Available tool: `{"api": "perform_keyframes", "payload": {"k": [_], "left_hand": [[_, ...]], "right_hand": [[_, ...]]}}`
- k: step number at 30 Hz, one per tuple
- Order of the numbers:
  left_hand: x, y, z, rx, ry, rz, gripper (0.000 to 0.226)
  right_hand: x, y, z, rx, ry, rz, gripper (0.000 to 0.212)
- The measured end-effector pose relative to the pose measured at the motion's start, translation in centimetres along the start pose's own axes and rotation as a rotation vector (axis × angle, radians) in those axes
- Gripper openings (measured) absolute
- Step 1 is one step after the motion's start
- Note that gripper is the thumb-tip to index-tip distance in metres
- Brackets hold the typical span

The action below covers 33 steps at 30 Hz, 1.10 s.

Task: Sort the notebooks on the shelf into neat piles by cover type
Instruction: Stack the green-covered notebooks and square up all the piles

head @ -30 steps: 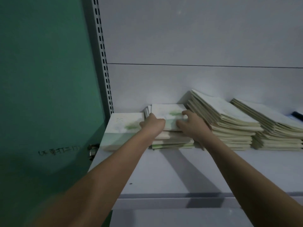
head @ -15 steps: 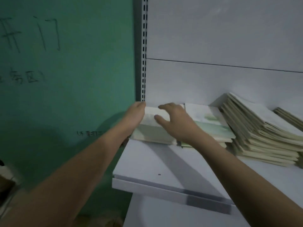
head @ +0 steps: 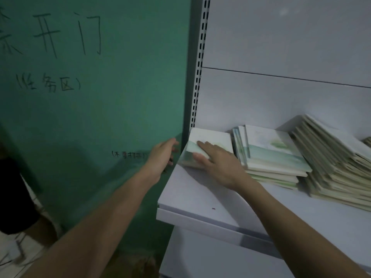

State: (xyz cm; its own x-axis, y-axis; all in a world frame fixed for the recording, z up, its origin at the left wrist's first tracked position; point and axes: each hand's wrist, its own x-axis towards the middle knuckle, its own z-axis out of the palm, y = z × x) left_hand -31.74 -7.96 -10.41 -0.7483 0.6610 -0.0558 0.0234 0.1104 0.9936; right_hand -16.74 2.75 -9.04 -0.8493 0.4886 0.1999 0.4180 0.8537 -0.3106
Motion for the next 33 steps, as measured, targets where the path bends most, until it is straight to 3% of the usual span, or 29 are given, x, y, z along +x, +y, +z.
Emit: {"api": "perform_keyframes", "payload": {"k": [4,6,8,12,14,16,19,24,28,33], "left_hand": [[-0.4,3.1,-0.3,-0.473,-0.324,-0.259,0.064],[-0.3,4.3,-0.5,-0.512,-0.432,-0.321,0.071],[-0.3,4.9,-0.9,-0.434,-0.452,-0.336,0.058],[-0.5,3.1,-1.6,-0.284,-0.355,-0.333,0.026],[-0.2,2.1,-2.0,-0.286,-0.313,-0.27,0.03],[-0.1,1.9,-2.9,-0.296,-0.259,-0.218,0.036],[0.4,2.1,-4.6,-0.366,-0.176,-0.173,0.041],[0.8,3.9,-6.4,-0.417,-0.082,-0.158,0.041],[0.7,3.0,-6.8,-0.391,-0.07,-0.158,0.043],[0.6,0.4,-8.2,-0.431,-0.015,-0.19,0.043]], "right_hand": [[-0.4,-2.0,-1.5,0.369,0.018,-0.027,0.072],[-0.6,-3.3,-1.3,0.285,0.009,-0.089,0.07],[-1.0,-4.2,-0.5,0.093,-0.008,-0.129,0.067],[-1.4,-4.2,0.2,0.051,-0.131,-0.189,0.065],[-1.0,-3.6,-0.1,0.245,-0.085,-0.169,0.054],[-0.4,-2.6,-0.6,0.382,0.063,-0.098,0.043],[0.3,-0.2,-0.9,0.284,0.066,0.005,0.041],[0.8,1.0,-0.1,0.026,-0.163,0.035,0.073],[0.3,0.5,0.8,-0.23,-0.043,-0.083,0.065],[-1.0,0.7,-0.2,-0.015,-0.068,-0.024,0.056]]}}
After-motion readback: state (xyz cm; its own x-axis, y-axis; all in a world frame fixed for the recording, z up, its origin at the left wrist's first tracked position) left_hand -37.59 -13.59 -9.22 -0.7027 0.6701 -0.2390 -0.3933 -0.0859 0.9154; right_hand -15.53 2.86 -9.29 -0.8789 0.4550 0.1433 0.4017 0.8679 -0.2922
